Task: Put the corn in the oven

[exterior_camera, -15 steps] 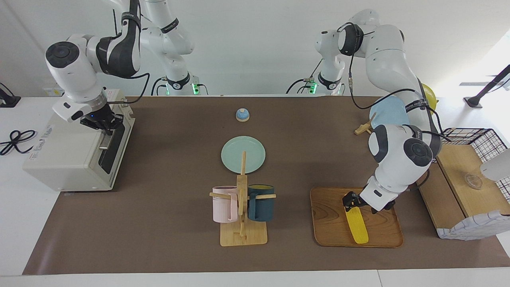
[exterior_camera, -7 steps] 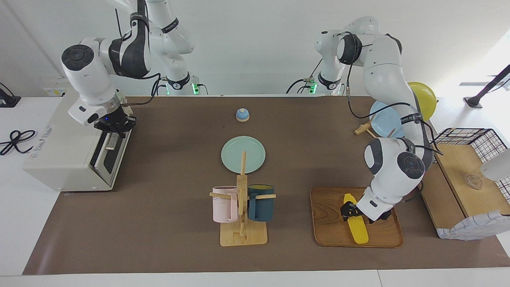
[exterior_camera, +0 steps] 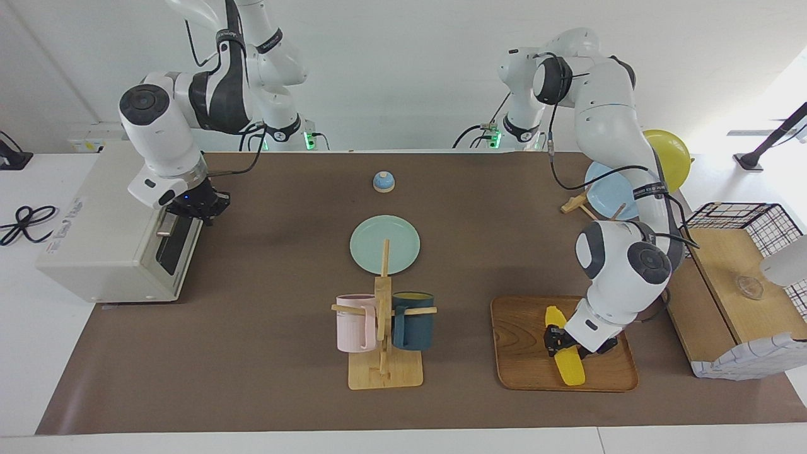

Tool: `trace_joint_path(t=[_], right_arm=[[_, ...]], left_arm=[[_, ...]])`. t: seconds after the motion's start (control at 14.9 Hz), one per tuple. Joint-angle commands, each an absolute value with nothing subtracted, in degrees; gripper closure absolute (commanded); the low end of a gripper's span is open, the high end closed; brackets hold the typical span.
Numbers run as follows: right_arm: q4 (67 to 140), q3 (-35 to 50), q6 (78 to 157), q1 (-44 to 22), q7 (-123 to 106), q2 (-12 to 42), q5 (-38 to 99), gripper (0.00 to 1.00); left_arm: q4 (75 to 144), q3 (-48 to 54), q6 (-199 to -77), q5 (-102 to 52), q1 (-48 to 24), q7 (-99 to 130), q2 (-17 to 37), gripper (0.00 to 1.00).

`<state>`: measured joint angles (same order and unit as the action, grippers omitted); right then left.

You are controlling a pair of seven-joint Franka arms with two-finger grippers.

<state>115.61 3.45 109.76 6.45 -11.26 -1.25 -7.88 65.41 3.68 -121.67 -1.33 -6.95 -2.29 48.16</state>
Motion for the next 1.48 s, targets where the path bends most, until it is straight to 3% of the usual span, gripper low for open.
trace_joint_path(t=[0.0,0.07,0.2,0.47,1.01,1.41], right_arm=[[113.73,3.96,106.53,7.73,-11.51,-1.75,-7.73,1.0],[113.56,3.96,105.83,7.65,-11.43,-2.02,-8.0,1.0],[113.12,3.78,105.03,7.99,-11.77,-2.46,-8.43,1.0],[113.38,3.43,105.82,11.42,-15.55,-2.46,-10.9,1.0],[114.34,3.34,105.73,13.71,-17.4,-2.9,-11.16,1.0],[118.74,3.43,108.72,14.59,-17.32,-4.48,-10.72,1.0]], left_arm=[[63.54,3.25,-121.03,-1.41,-7.12,-2.9,49.4,0.93],[63.54,2.82,-120.85,-1.41,-7.21,-2.9,49.39,1.0],[63.54,2.64,-118.58,-1.84,-7.21,-2.73,48.43,1.0],[64.25,2.73,-109.09,-4.38,-7.56,-1.07,40.62,1.0],[88.65,2.99,-107.57,-4.75,-18.96,13.25,18.39,1.0],[105.45,3.16,-123.02,-5.01,-31.19,25.92,11.61,1.0]])
